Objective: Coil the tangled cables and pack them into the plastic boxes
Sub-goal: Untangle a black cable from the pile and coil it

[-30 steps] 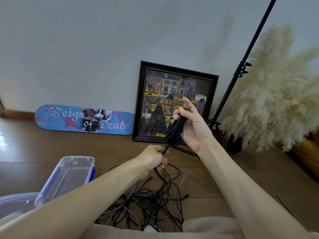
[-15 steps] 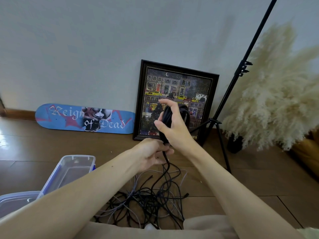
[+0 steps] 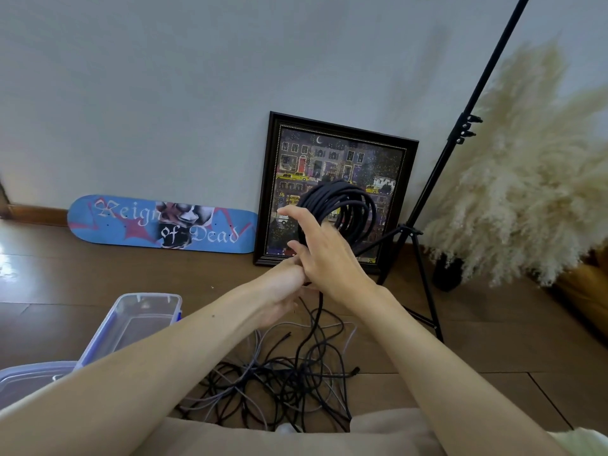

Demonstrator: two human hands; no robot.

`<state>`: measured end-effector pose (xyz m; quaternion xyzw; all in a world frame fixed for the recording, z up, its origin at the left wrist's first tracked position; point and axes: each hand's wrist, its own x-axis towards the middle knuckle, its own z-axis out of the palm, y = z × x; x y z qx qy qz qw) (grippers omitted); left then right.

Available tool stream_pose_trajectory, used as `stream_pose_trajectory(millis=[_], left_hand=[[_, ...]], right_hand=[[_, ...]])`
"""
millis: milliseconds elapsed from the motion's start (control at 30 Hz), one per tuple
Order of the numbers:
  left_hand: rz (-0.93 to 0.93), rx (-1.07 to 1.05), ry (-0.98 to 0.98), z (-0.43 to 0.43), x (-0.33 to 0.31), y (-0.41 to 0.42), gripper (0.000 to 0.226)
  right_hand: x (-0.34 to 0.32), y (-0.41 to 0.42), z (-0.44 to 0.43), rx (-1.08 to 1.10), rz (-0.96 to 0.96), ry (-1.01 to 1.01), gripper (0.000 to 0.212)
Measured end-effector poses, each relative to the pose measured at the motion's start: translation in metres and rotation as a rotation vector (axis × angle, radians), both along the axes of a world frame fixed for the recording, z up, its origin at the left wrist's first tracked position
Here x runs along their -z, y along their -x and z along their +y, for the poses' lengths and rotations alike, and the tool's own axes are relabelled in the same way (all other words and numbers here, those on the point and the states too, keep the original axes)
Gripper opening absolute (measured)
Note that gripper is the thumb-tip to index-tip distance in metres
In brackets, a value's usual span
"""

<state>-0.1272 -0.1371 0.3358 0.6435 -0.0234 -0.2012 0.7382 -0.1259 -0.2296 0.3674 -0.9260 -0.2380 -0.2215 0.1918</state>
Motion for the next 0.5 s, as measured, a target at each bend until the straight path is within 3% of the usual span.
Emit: stream_pose_trajectory(millis=[133, 400, 500], left_hand=[[-0.013, 0.088, -0.038, 0.005, 0.002, -0.007, 0.033], [-0.346, 0.181, -0.432, 0.011, 0.003, -0.013, 0.014], [-0.440, 0.182, -0.505, 0.014, 0.001, -0.013, 0.017]], right_hand=[[-0.001, -0.003, -0.004, 0.052, -0.033, 0.127, 0.052], [-0.001, -0.010, -0.007, 0.130, -0.068, 0.319, 0.057], [-0.005, -0.010, -0.010, 0.102, 0.006, 0.259, 0.049]])
